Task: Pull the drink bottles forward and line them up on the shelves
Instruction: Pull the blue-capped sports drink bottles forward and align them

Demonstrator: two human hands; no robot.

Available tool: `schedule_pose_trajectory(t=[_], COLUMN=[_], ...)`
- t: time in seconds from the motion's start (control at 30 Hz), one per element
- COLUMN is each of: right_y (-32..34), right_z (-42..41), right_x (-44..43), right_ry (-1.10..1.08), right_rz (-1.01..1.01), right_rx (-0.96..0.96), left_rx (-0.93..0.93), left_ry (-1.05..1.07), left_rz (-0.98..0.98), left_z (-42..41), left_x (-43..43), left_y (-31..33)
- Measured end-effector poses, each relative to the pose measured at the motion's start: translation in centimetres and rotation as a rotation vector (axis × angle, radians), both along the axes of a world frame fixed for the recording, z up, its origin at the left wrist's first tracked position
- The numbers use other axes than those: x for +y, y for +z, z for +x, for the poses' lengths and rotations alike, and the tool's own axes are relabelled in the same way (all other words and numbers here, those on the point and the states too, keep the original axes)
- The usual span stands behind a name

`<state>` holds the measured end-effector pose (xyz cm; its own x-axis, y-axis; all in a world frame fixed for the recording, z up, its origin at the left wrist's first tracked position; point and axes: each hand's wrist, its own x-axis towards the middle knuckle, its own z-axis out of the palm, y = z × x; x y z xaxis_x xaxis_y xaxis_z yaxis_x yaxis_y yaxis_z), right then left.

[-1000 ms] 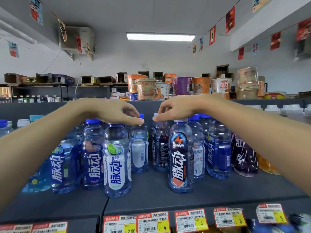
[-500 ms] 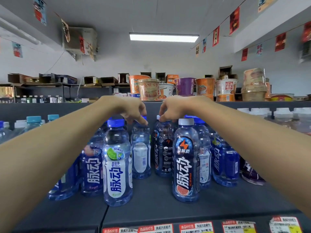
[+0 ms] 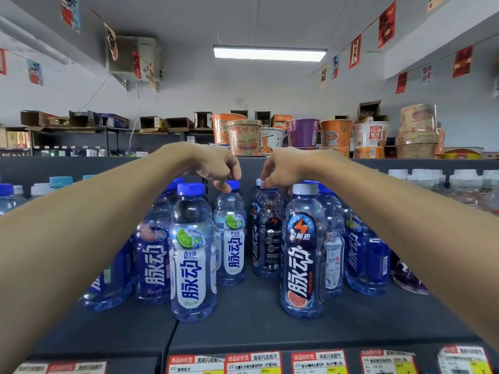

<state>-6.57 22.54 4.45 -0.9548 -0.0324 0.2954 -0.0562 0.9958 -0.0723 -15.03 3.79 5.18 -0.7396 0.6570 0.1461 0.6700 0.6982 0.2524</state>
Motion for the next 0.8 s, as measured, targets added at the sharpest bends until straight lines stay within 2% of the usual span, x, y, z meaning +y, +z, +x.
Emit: schedule_pose_trajectory(t=[0.13, 0.4, 0.6, 0.8], right_y=[0.2, 0.2, 0.1, 0.7], right_z=[-0.4, -2.1, -2.8, -3.1], right_x=[0.3, 0.8, 1.0, 1.6], right_ry=[0.015, -0.014, -0.042, 0.063], right_rz=[-0.024, 0.025, 0.044, -0.025], right_rx=[-0.017, -0.006, -0.033, -0.165], left_rx=[-0.135, 0.115, 0.090, 0.085], left_ry=[-0.021, -0.025, -0.047, -0.056], left_rz=[0.024, -0.093, -0.086, -0.085], left_z=[0.2, 0.0, 0.1, 0.1], left_x=[-0.1, -0.2, -0.7, -0.8], left_y=[0.0, 0.0, -0.2, -0.2])
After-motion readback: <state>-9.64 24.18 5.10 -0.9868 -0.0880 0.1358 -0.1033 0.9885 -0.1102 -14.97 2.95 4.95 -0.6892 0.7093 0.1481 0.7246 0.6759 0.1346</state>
